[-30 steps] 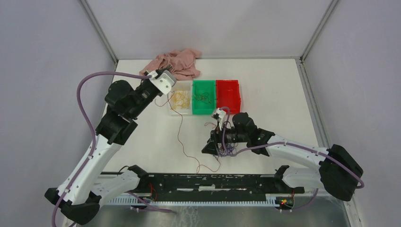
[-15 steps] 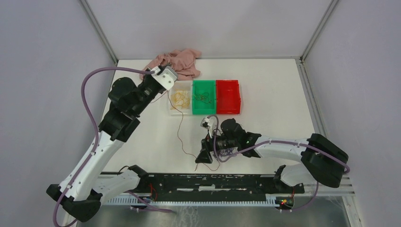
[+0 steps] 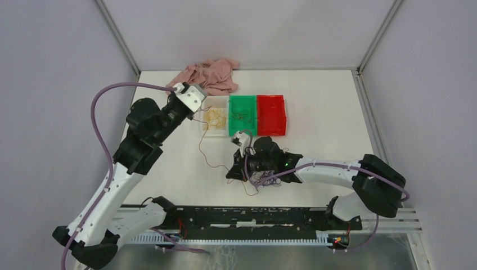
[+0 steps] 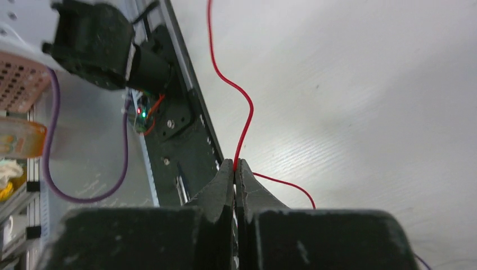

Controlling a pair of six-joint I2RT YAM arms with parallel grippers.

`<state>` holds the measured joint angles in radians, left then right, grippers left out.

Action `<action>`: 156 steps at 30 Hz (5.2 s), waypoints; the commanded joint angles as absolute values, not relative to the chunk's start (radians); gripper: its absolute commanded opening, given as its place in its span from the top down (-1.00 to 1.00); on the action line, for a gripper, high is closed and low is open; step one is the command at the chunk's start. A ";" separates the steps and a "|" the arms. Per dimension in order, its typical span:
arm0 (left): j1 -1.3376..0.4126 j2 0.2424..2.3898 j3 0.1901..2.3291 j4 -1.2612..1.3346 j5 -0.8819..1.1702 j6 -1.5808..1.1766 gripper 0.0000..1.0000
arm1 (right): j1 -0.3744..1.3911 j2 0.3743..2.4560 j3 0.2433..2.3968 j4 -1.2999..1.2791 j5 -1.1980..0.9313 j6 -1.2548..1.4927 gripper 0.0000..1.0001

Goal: Untangle the cables
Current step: Untie the cable.

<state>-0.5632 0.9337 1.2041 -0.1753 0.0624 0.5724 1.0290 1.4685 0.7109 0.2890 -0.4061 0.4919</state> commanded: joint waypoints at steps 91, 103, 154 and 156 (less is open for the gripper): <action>-0.565 0.765 1.084 -0.202 0.562 0.519 0.94 | 0.865 1.401 0.433 0.150 0.133 0.733 0.55; -0.565 0.806 1.273 0.107 0.330 0.728 0.94 | 0.865 1.307 0.355 0.045 0.258 0.805 0.66; -0.565 1.108 1.711 0.176 0.573 0.774 0.94 | 0.811 1.462 1.142 0.206 -0.362 0.408 -0.08; -0.565 1.106 1.708 0.176 0.572 0.790 0.94 | 0.804 1.439 1.106 0.179 -0.327 0.405 -0.25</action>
